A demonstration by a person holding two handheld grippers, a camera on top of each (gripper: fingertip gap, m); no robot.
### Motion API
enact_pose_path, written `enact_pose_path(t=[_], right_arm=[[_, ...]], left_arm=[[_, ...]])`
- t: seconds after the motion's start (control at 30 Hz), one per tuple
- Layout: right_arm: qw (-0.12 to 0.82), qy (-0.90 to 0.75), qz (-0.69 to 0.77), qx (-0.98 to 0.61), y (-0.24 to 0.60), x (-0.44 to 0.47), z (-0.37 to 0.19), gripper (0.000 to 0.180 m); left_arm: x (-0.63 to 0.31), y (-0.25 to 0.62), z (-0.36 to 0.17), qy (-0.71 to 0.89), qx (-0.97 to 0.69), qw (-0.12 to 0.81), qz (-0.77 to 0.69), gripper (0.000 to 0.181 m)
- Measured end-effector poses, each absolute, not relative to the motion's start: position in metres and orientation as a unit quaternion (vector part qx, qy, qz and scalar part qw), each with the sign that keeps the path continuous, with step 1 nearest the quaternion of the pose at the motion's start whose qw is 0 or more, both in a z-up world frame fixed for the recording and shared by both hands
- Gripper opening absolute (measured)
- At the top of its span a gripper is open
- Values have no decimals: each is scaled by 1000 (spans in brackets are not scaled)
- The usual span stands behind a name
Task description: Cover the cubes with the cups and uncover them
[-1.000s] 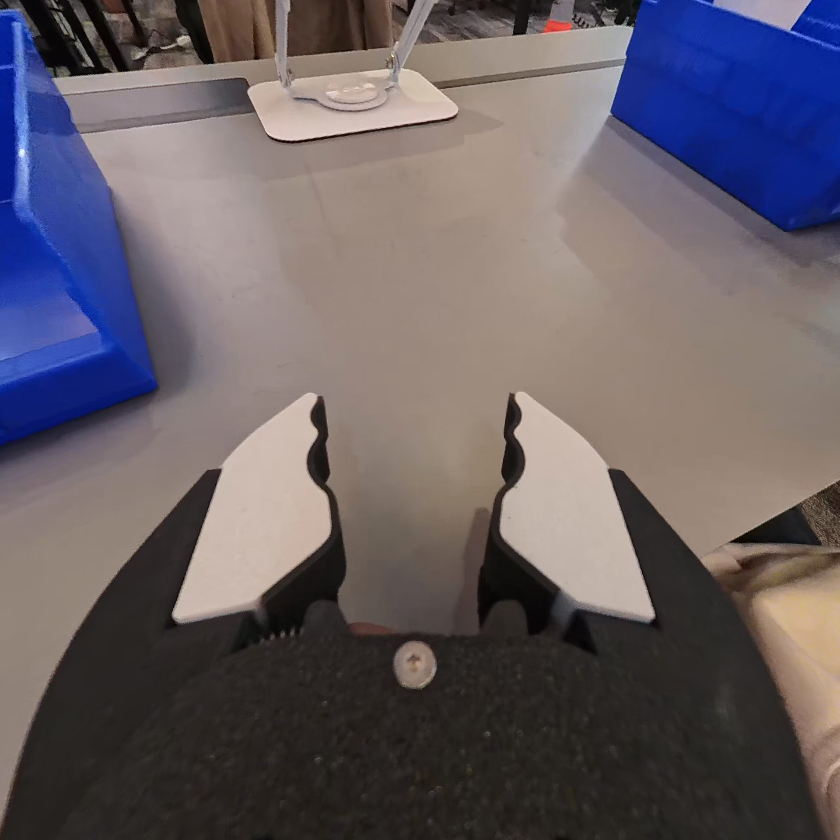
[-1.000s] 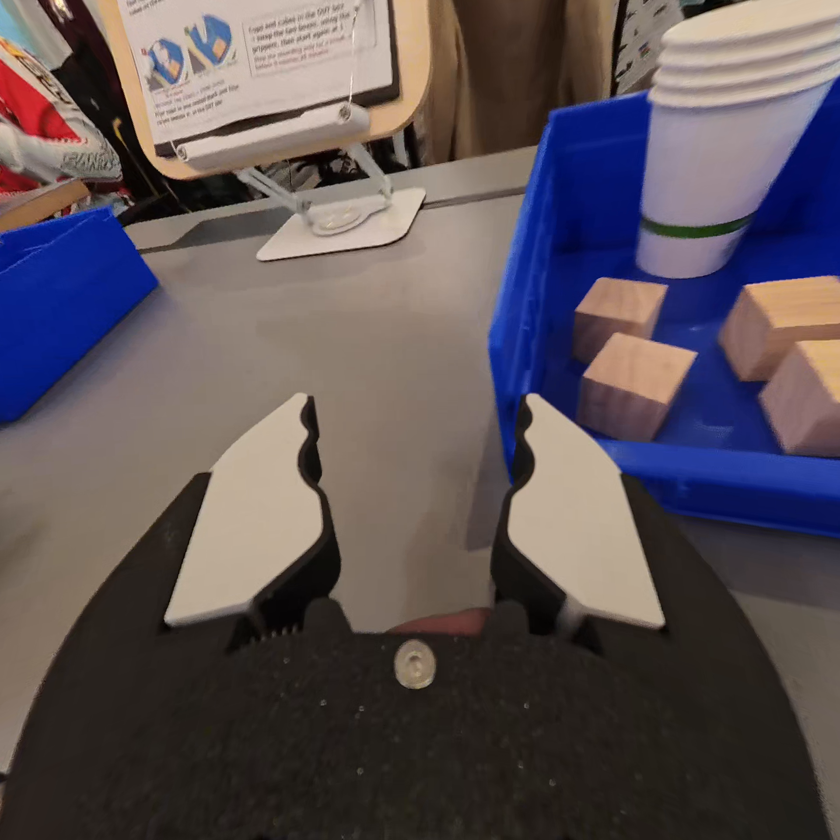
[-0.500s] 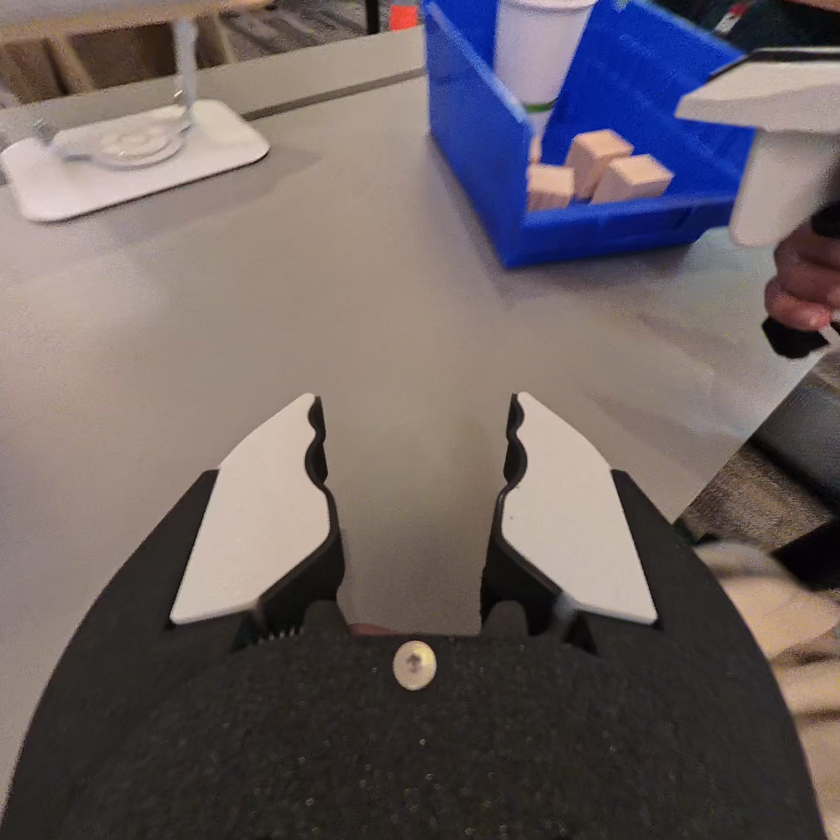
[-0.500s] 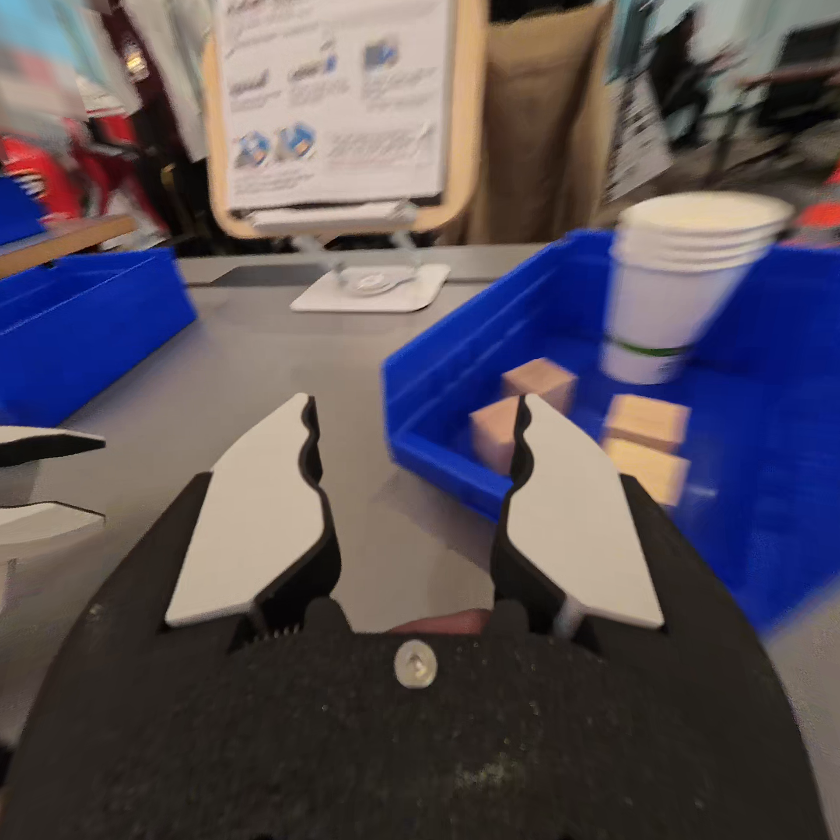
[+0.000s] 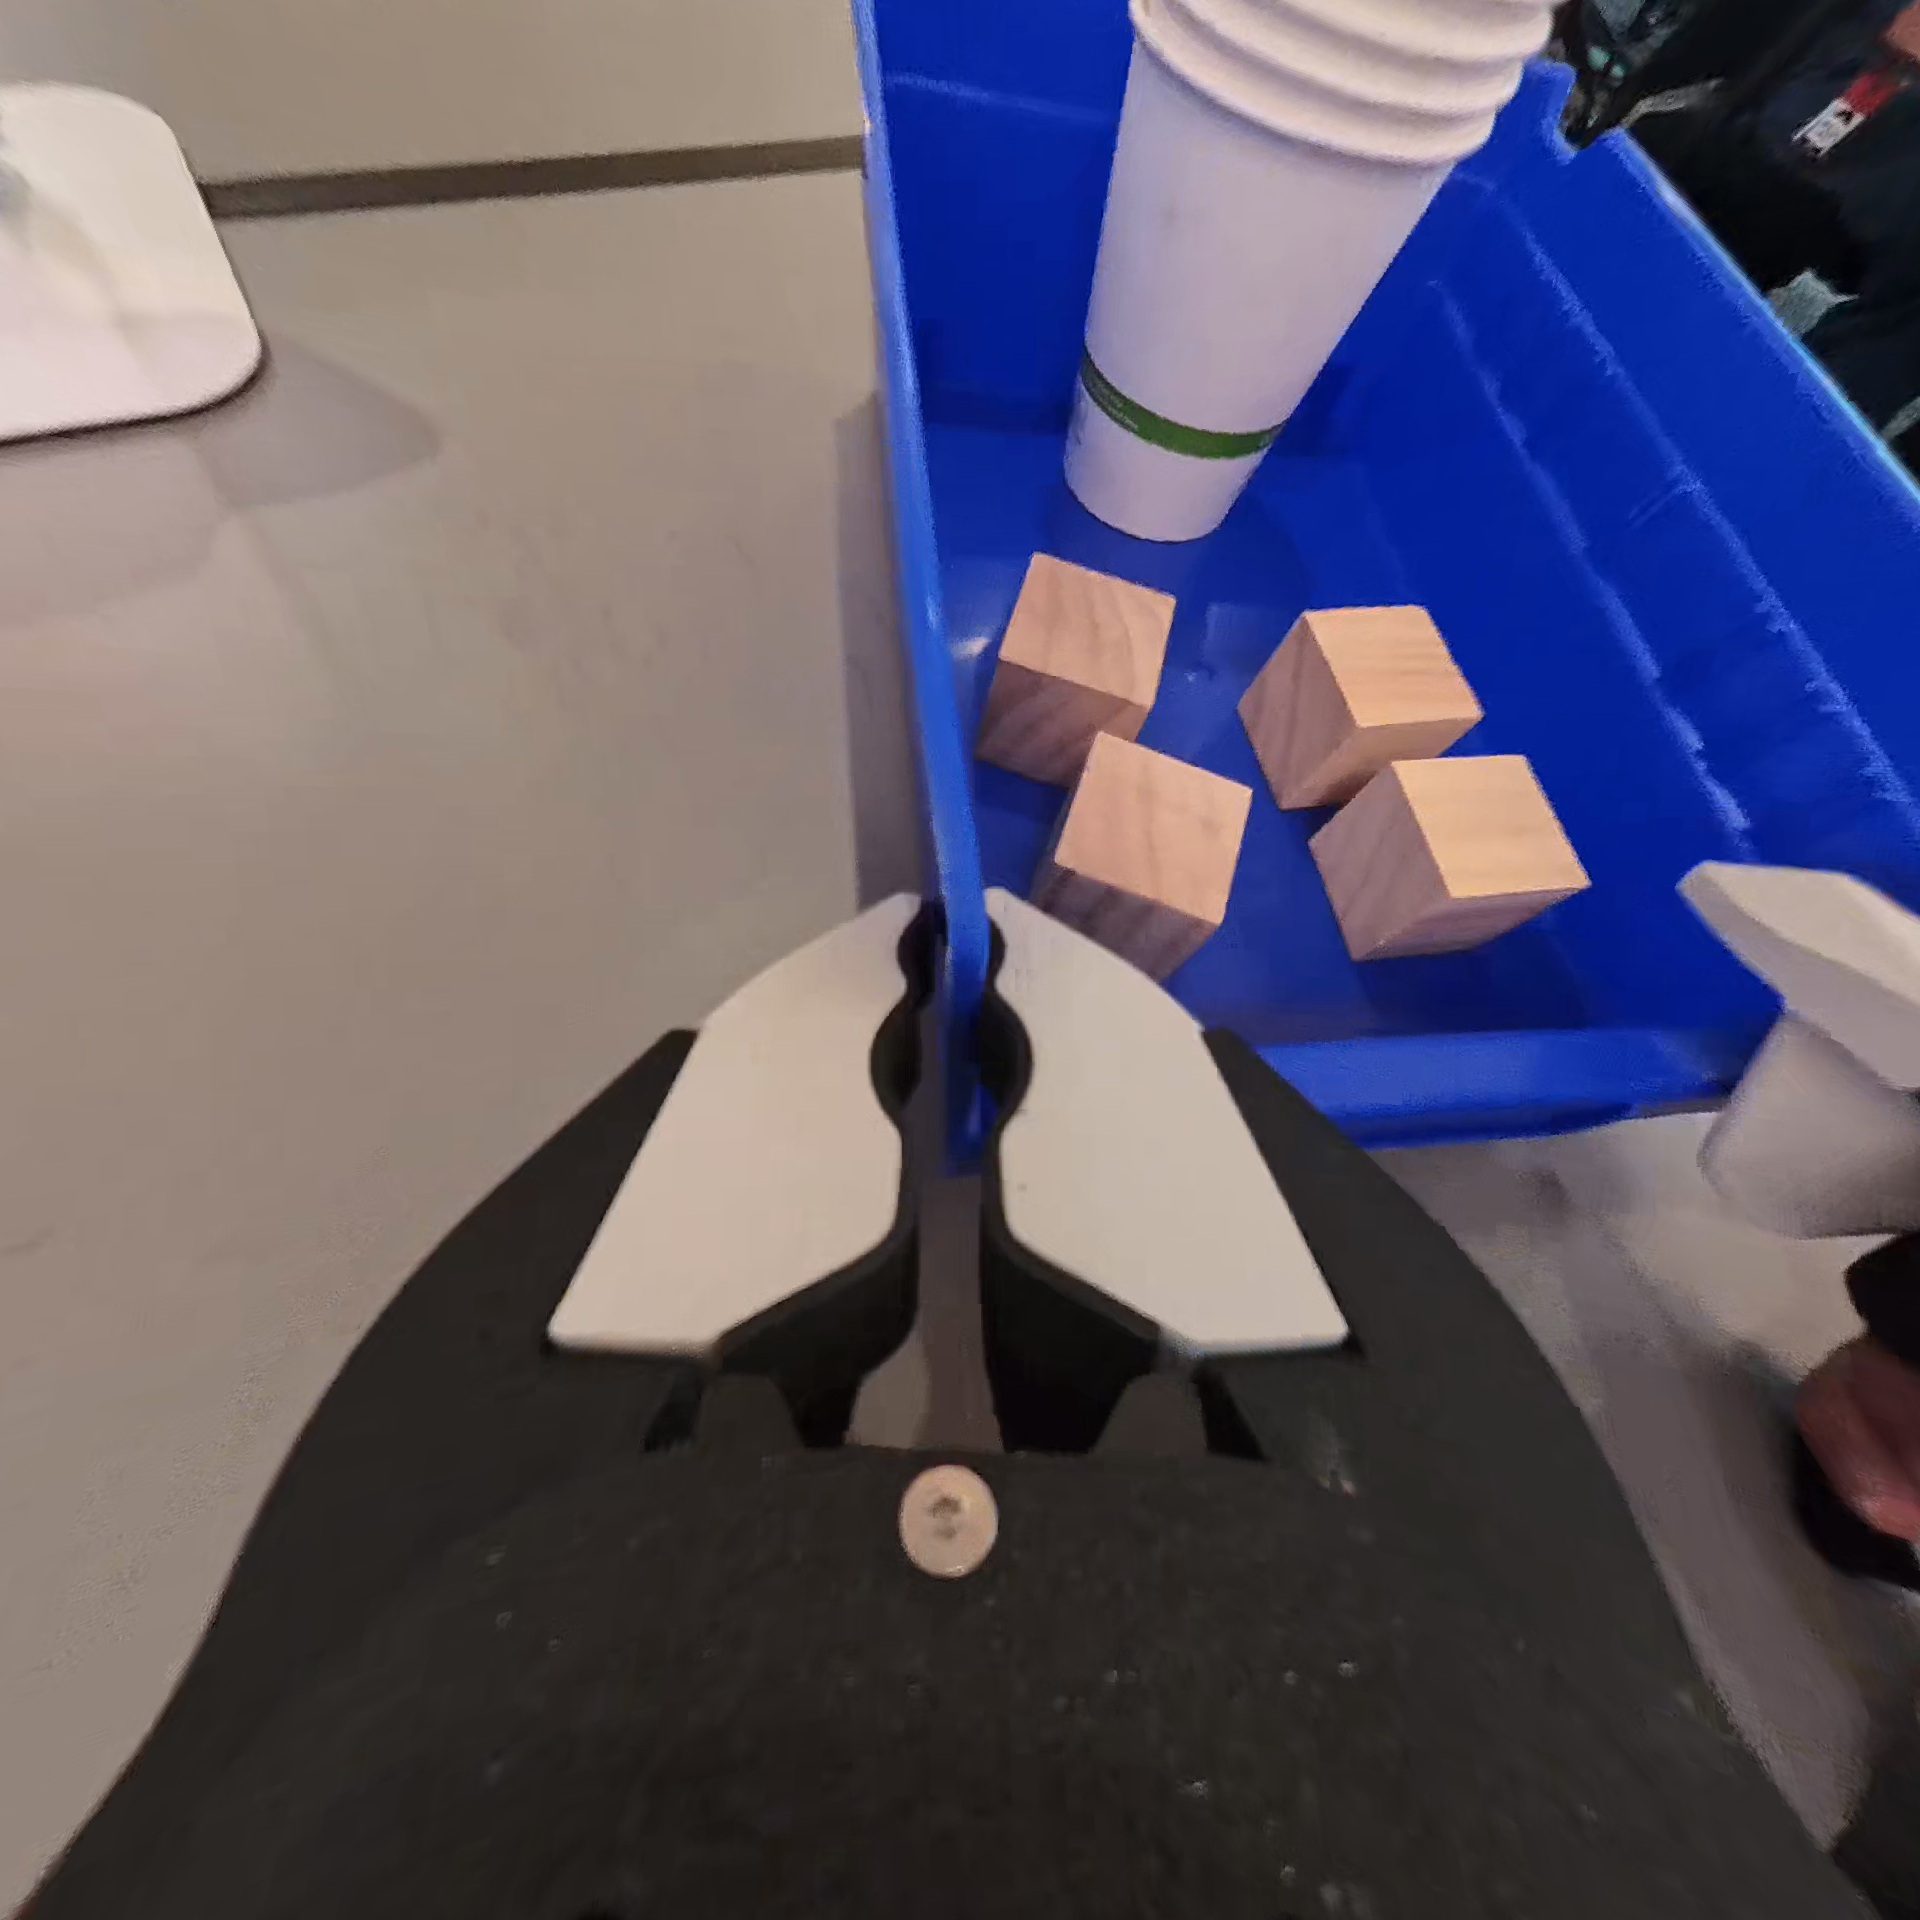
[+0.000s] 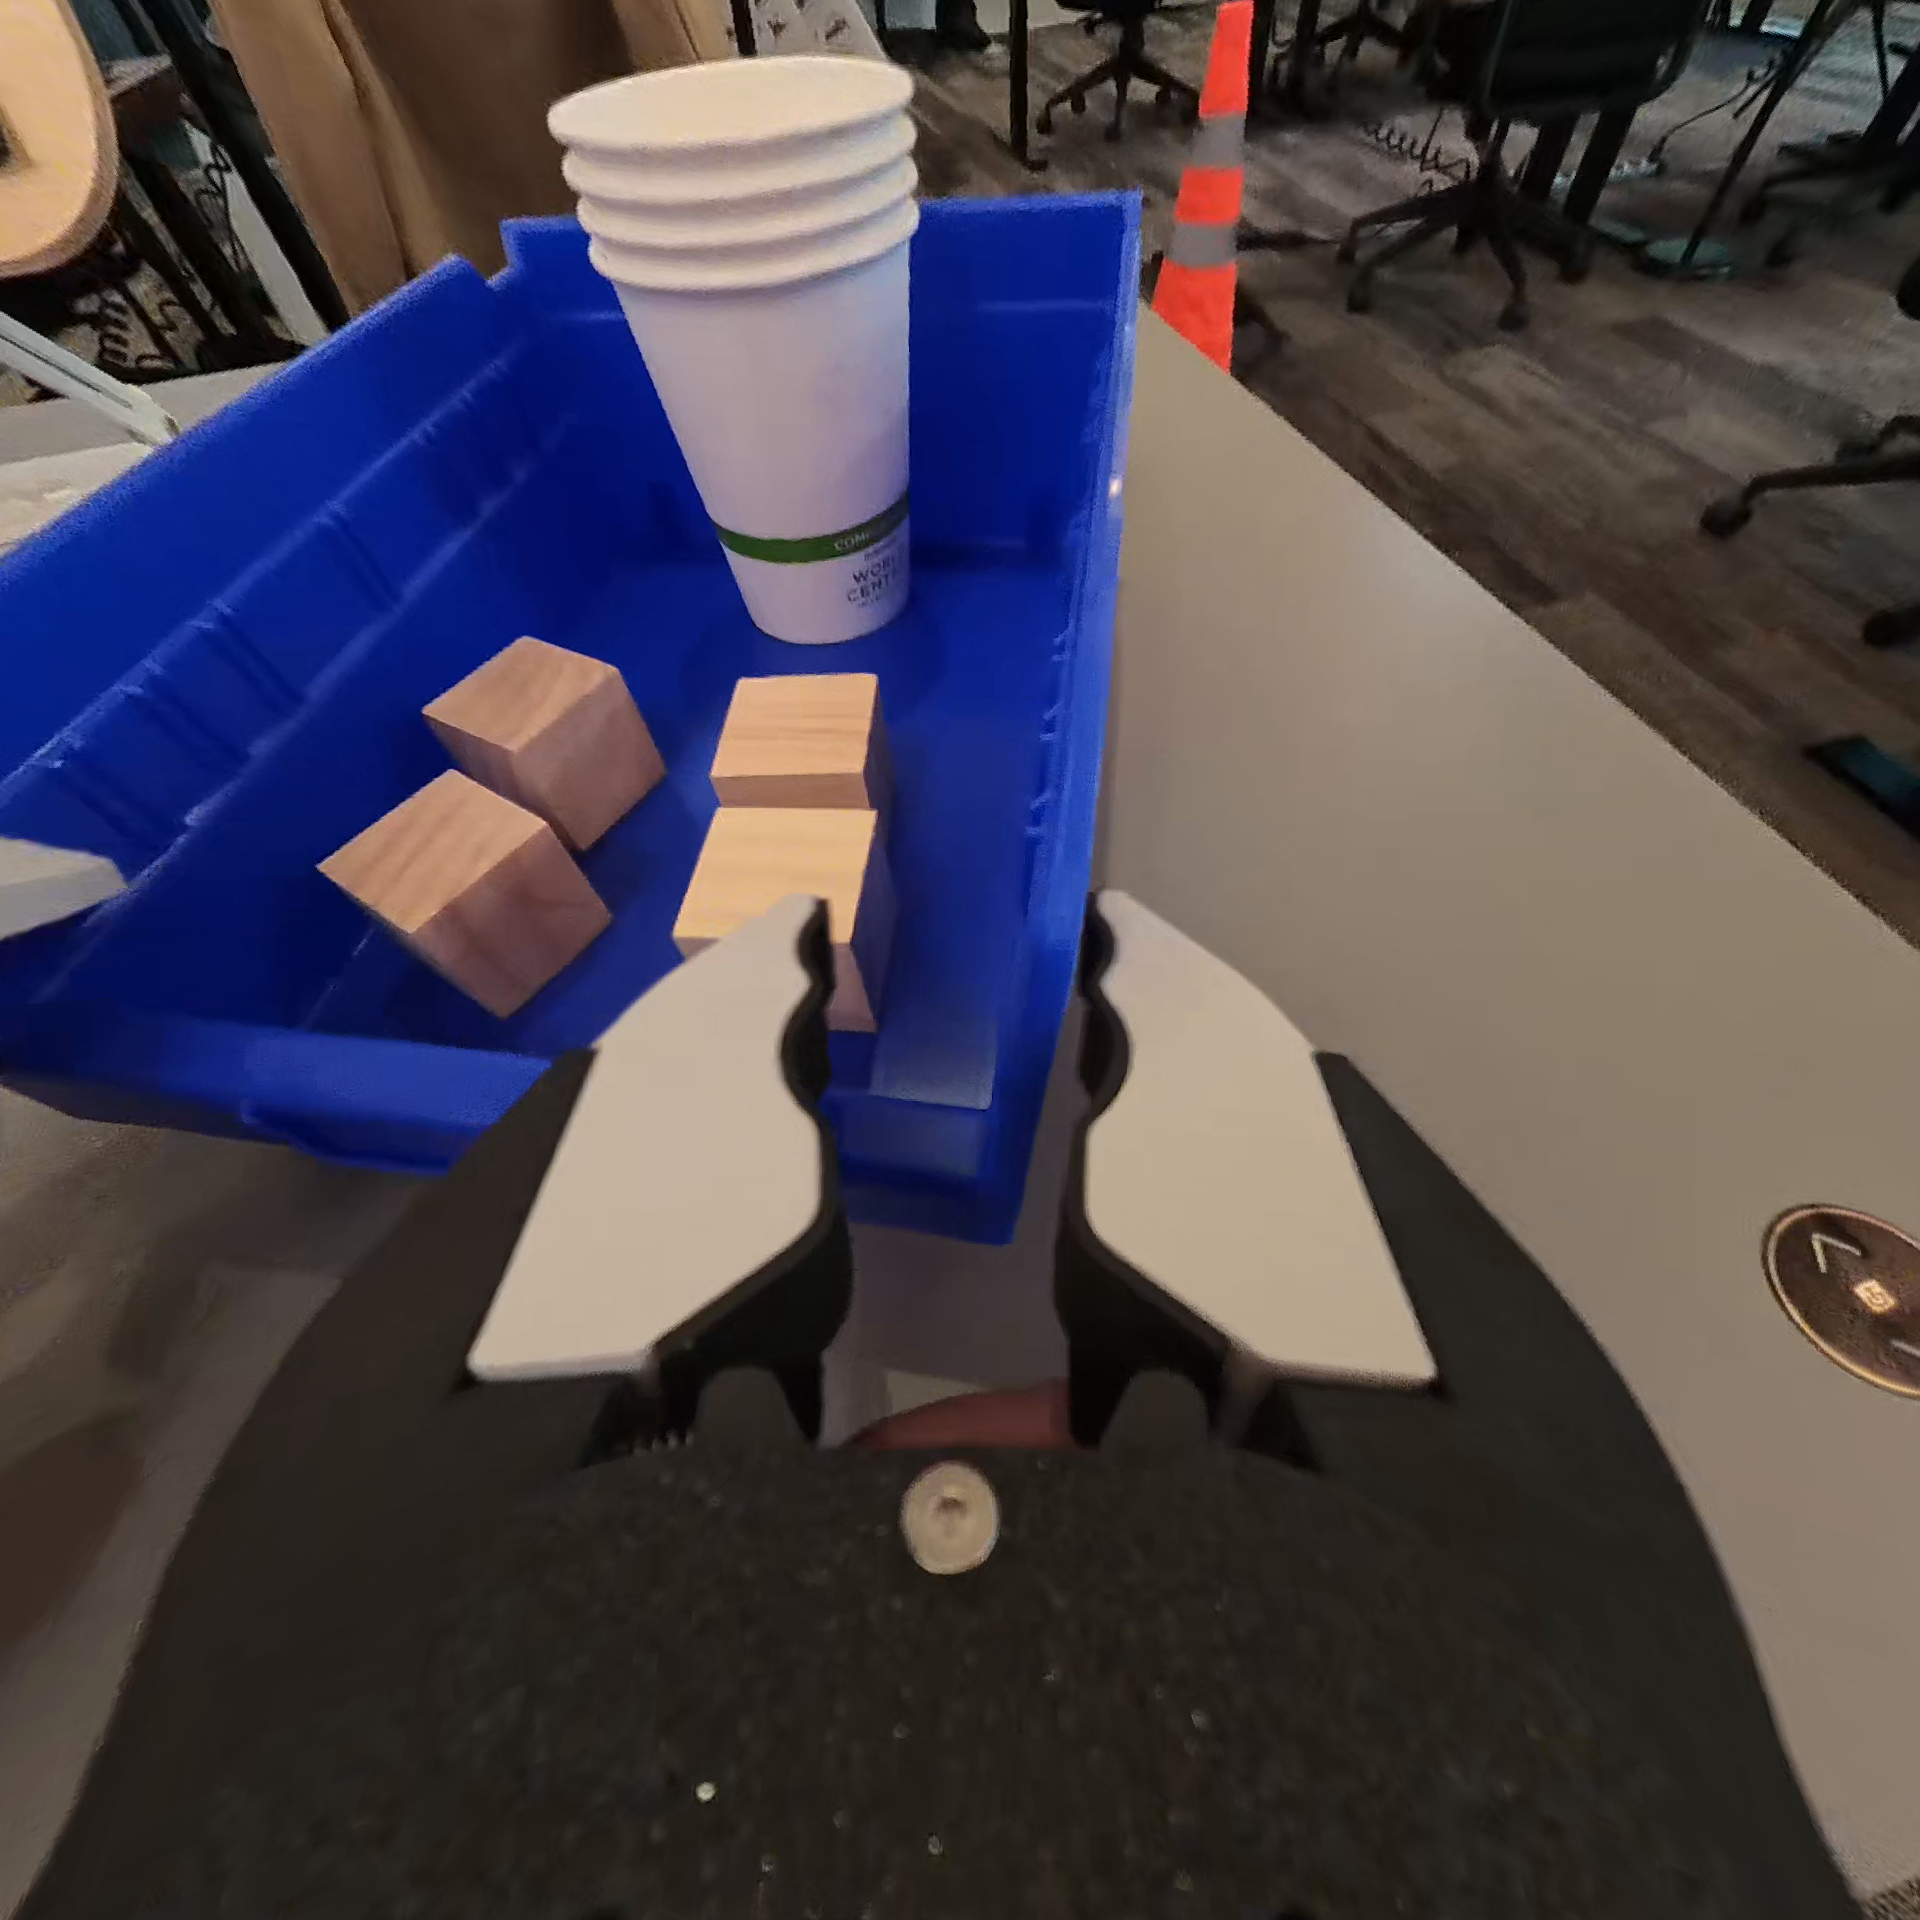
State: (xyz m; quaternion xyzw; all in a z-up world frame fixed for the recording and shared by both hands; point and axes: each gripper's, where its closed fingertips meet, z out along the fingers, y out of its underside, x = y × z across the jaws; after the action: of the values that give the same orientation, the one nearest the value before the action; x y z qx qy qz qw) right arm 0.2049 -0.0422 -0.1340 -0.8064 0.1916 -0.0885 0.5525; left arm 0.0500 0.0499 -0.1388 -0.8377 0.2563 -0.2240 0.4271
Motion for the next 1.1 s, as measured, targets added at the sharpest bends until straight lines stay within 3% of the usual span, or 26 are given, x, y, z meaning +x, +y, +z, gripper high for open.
enact_pose_path(t=[0.03, 0.17, 0.37, 0.63, 0.9, 1.1], right_arm=[[557, 195, -88, -803, -42, 205, -132, 30], [545, 218, -75, -806, -49, 208, -131, 4], [556, 200, -32, -806, -45, 167, -126, 3], [584, 120, 37, -802, -29, 41, -98, 4], [572, 29, 75, -816, 8, -83, -107, 4], [560, 0, 78, -825, 24, -108, -121, 4]], left_arm=[[50, 50, -139, 263, -834, 436, -211, 4], [39, 45, -137, 265, -836, 454, -158, 2], [-8, 31, -124, 258, -816, 503, -119, 2], [-139, 15, -112, 204, -833, 504, -101, 3], [-271, 13, -115, 118, -844, 522, -46, 3], [-299, 20, -132, 105, -845, 524, -29, 5]])
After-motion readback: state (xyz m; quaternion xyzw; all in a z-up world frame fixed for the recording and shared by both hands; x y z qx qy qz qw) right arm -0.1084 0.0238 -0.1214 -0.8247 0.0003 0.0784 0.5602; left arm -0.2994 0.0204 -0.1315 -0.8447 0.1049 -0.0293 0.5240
